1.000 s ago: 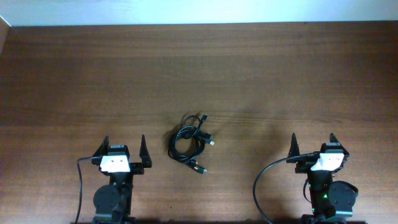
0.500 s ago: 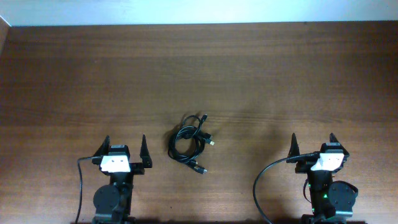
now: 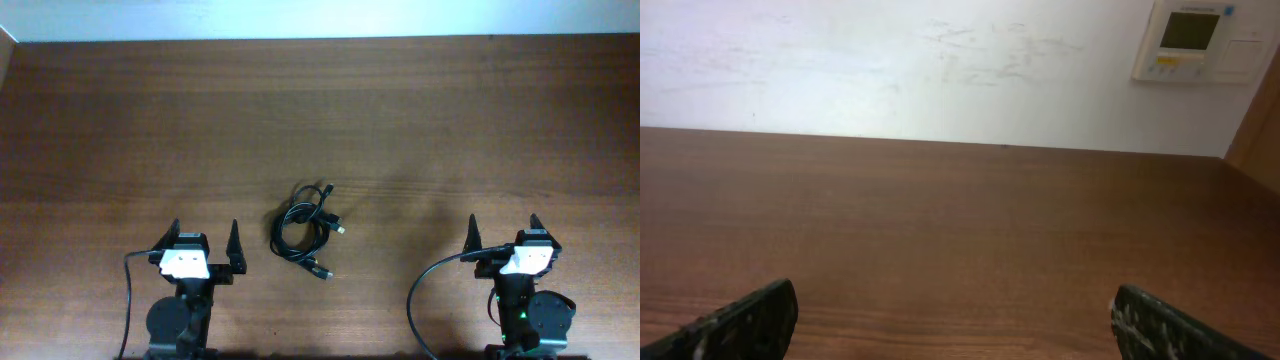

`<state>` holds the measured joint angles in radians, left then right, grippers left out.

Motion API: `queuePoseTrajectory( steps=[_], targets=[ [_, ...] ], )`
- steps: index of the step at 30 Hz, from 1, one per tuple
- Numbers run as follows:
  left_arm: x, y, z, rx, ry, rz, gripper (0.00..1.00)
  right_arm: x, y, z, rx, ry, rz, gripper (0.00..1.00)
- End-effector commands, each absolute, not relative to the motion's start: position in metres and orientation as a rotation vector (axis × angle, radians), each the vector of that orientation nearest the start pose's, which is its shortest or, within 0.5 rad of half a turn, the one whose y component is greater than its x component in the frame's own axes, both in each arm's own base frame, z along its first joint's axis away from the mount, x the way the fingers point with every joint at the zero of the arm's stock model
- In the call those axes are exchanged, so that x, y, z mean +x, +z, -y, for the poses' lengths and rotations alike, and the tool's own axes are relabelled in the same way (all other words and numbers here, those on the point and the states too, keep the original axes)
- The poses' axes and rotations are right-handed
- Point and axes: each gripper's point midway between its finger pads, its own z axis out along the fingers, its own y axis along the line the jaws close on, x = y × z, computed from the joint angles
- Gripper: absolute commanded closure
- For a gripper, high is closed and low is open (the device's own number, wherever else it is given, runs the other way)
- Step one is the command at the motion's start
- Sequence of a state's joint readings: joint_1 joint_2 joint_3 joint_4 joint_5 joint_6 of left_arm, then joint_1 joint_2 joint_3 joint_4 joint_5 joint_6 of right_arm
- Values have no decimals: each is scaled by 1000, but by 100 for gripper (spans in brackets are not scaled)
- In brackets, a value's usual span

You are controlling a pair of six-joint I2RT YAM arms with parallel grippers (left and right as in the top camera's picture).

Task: Untangle cables
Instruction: 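Move the left gripper to the black cable bundle and grasp it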

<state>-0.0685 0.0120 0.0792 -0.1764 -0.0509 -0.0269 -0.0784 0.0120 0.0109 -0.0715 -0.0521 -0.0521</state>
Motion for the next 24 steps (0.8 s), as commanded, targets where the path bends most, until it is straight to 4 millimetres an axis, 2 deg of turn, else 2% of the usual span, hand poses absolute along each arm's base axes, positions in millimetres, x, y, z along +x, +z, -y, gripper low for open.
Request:
queuePoseTrajectory(
  steps=[1, 4, 8, 9, 11, 14, 16, 20, 24],
  targets=[
    [242, 179, 13, 4, -69, -1693, 1, 246, 156, 10, -9, -54, -1650, 1],
    [251, 176, 16, -3, -90, -1788, 1, 246, 156, 10, -9, -54, -1650, 1],
    [269, 164, 31, 54, -167, -1954, 1, 246, 156, 10, -9, -54, -1650, 1],
    [270, 157, 36, 55, -205, -2014, 1, 246, 156, 10, -9, -54, -1650, 1],
    [277, 128, 53, 99, -305, -2182, 1, 246, 156, 10, -9, -54, -1650, 1],
    [279, 101, 61, 96, -367, -2434, 1, 246, 156, 10, -9, -54, -1650, 1],
    [282, 109, 67, 97, -420, -2527, 1, 246, 156, 10, -9, -54, -1650, 1],
    [278, 133, 73, 113, -442, -2571, 2, 246, 156, 10, -9, -54, -1650, 1],
    [256, 124, 87, 179, -465, -2660, 1, 246, 156, 10, -9, -54, -1650, 1]
  ],
)
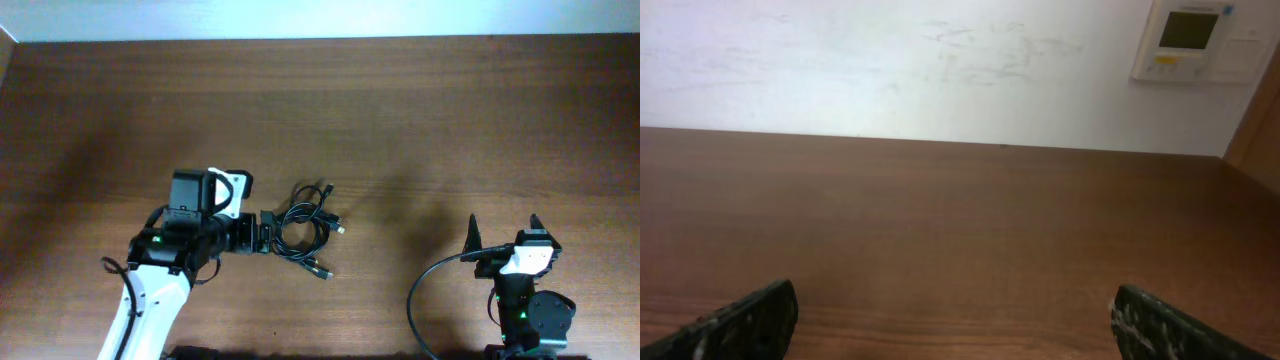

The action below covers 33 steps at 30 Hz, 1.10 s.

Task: Untangle cables
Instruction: 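Move the left gripper to the black cable bundle and grasp it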

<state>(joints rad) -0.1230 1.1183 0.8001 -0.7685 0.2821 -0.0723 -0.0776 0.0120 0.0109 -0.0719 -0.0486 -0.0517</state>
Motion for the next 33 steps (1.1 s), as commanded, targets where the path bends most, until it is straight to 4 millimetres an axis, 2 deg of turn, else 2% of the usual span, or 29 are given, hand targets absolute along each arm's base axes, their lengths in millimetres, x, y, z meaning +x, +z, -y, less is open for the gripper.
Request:
queuePoseTrajectory(
  steps=[1, 6, 10, 12, 15, 20, 22, 25, 30, 33],
  targets=[
    [253, 123, 86, 177, -461, -2674, 1, 246, 156, 10, -9, -54, -1650, 1],
    [257, 106, 87, 165, -462, -2769, 1, 246, 156, 10, -9, -54, -1650, 1],
    [270, 110, 89, 158, -462, -2820, 1, 246, 156, 10, -9, -54, -1650, 1],
    [270, 103, 82, 142, -406, -2881, 1, 246, 156, 10, -9, -54, -1650, 1],
    [260, 86, 79, 131, -385, -2982, 1, 246, 156, 10, -9, -54, -1650, 1],
    [261, 86, 79, 132, -384, -2978, 1, 246, 156, 10, -9, -54, -1650, 1],
    [261, 89, 88, 137, -462, -2966, 1, 246, 156, 10, -9, -54, -1650, 1],
    [260, 88, 89, 57, -480, -2978, 1, 246, 156, 10, -9, -54, -1650, 1],
    [278, 91, 91, 45, -486, -2907, 1, 246, 156, 10, -9, -54, -1650, 1],
    [278, 80, 94, 19, -489, -2943, 1, 246, 156, 10, -9, -54, -1650, 1]
  ],
)
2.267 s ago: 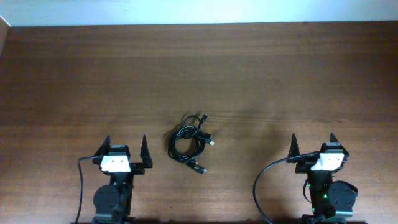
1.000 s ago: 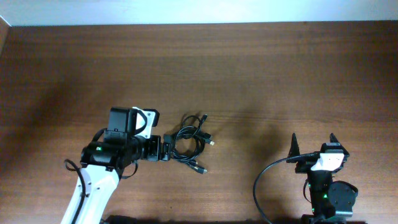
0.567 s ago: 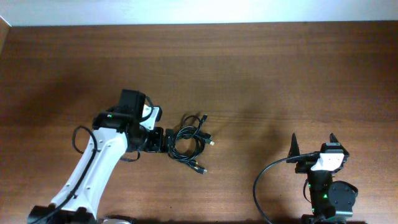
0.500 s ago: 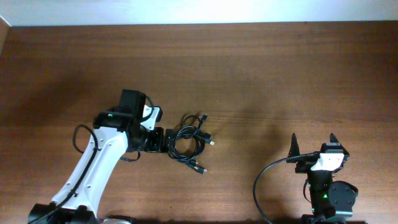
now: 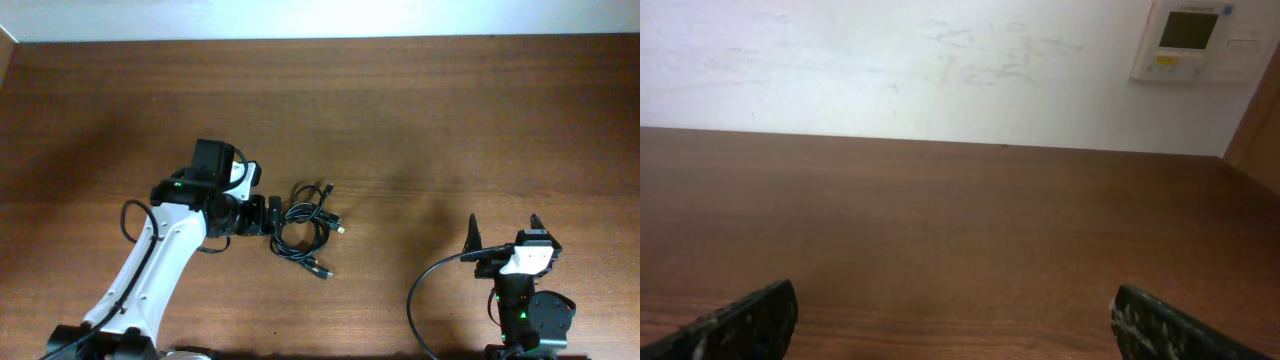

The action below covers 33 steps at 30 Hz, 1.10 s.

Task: Untangle cables
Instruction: 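Move the left gripper to the black cable bundle and grasp it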

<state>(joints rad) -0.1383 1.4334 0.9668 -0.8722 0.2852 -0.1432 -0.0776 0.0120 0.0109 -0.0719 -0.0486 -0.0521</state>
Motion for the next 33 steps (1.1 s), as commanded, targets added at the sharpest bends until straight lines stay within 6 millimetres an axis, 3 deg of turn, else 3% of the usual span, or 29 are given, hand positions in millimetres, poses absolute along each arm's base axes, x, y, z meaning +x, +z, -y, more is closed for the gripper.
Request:
queuePoseTrajectory(
  steps=[1, 4, 6, 8, 10, 14, 16, 20, 23, 25, 27, 28, 29, 31, 33],
  targets=[
    [278, 75, 98, 34, -490, -2960, 1, 246, 156, 10, -9, -54, -1650, 1],
    [282, 53, 123, 155, -482, -2981, 1, 246, 156, 10, -9, -54, -1650, 1],
    [284, 32, 114, 41, -247, -3027, 1, 246, 156, 10, -9, -54, -1650, 1],
    [281, 15, 109, 59, -124, -3068, 0, 246, 156, 10, -9, -54, -1650, 1],
    [278, 4, 101, 57, -52, -3098, 23, 246, 156, 10, -9, -54, -1650, 1],
    [277, 0, 92, 60, 31, -3103, 50, 246, 156, 10, -9, -54, -1650, 1],
    [283, 0, 82, 58, 121, -3073, 52, 246, 156, 10, -9, -54, -1650, 1],
    [288, -4, 84, 55, 102, -3041, 48, 246, 156, 10, -9, -54, -1650, 1],
    [281, -16, 85, 55, 74, -3040, 34, 246, 156, 10, -9, -54, -1650, 1],
    [277, -21, 89, 56, 26, -3049, 33, 246, 156, 10, -9, -54, -1650, 1],
    [273, -24, 88, 57, 30, -3056, 43, 246, 156, 10, -9, -54, -1650, 1],
    [274, -24, 88, 57, 30, -3055, 55, 246, 156, 10, -9, -54, -1650, 1],
    [273, -24, 88, 57, 30, -3056, 76, 246, 156, 10, -9, -54, -1650, 1],
    [274, -24, 88, 57, 29, -3055, 97, 246, 156, 10, -9, -54, -1650, 1],
    [275, -24, 89, 58, 20, -3050, 100, 246, 156, 10, -9, -54, -1650, 2]
  ],
)
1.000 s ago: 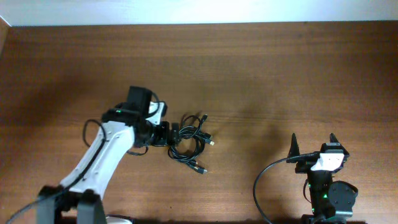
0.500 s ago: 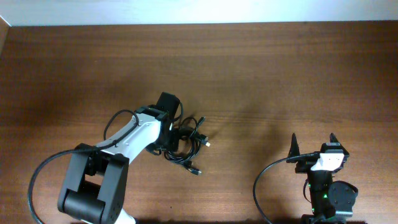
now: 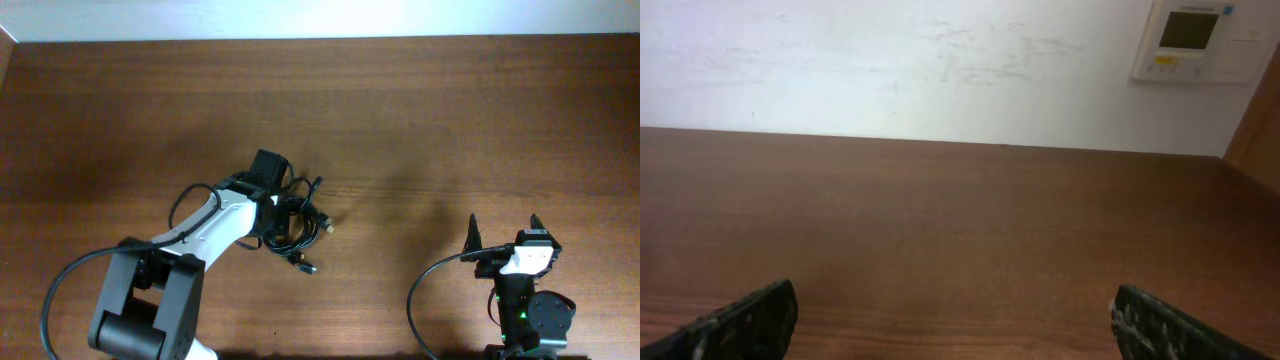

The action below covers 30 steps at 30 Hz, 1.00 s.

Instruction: Untangle cables

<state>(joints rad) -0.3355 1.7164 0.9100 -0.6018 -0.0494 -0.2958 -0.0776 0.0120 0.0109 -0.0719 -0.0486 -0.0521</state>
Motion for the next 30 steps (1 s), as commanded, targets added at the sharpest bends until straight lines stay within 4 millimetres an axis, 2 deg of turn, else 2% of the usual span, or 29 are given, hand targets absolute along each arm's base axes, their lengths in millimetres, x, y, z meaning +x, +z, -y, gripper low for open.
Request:
queuePoseTrajectory(
  steps=[1, 3, 4, 7, 8, 10, 11, 13, 15, 18, 20, 22, 24, 25, 27, 30],
  targets=[
    [275, -23, 91, 83, 4, -3051, 100, 246, 156, 10, -9, -54, -1650, 1],
    [275, -21, 110, 219, -151, -3042, 100, 246, 156, 10, -9, -54, -1650, 1],
    [278, -9, 127, 314, -292, -2998, 100, 246, 156, 10, -9, -54, -1650, 1],
    [280, 61, 166, 639, -599, -2714, 100, 246, 156, 10, -9, -54, -1650, 1],
    [282, 93, 167, 654, -595, -2603, 100, 246, 156, 10, -9, -54, -1650, 1],
    [280, 136, 166, 667, -588, -2460, 100, 246, 156, 10, -9, -54, -1650, 1],
    [275, 155, 165, 667, -585, -2401, 100, 246, 156, 10, -9, -54, -1650, 1],
    [264, 179, 161, 667, -584, -2337, 100, 246, 156, 10, -9, -54, -1650, 1],
    [249, 182, 165, 692, -657, -2346, 100, 246, 156, 10, -10, -54, -1649, 2],
    [222, 198, 194, 899, -910, -2214, 100, 246, 157, 10, -10, -54, -1646, 1],
    [215, 203, 199, 960, -963, -2161, 100, 246, 172, -9, -94, 33, -1580, 1],
    [209, 208, 205, 1025, -1010, -2099, 100, 240, 186, -28, -37, 265, -1589, 1],
    [202, 214, 210, 1079, -1057, -2039, 100, 225, 195, -33, 66, 387, -1687, 1],
    [201, 215, 210, 1087, -1063, -2029, 100, 216, 210, -37, 59, 408, -1699, 1],
    [191, 224, 216, 1196, -1113, -1896, 100, 187, 245, -41, 74, 437, -1760, 1],
    [191, 225, 217, 1276, -1067, -1811, 100, 157, 272, -52, 101, 513, -1954, 1]
  ],
)
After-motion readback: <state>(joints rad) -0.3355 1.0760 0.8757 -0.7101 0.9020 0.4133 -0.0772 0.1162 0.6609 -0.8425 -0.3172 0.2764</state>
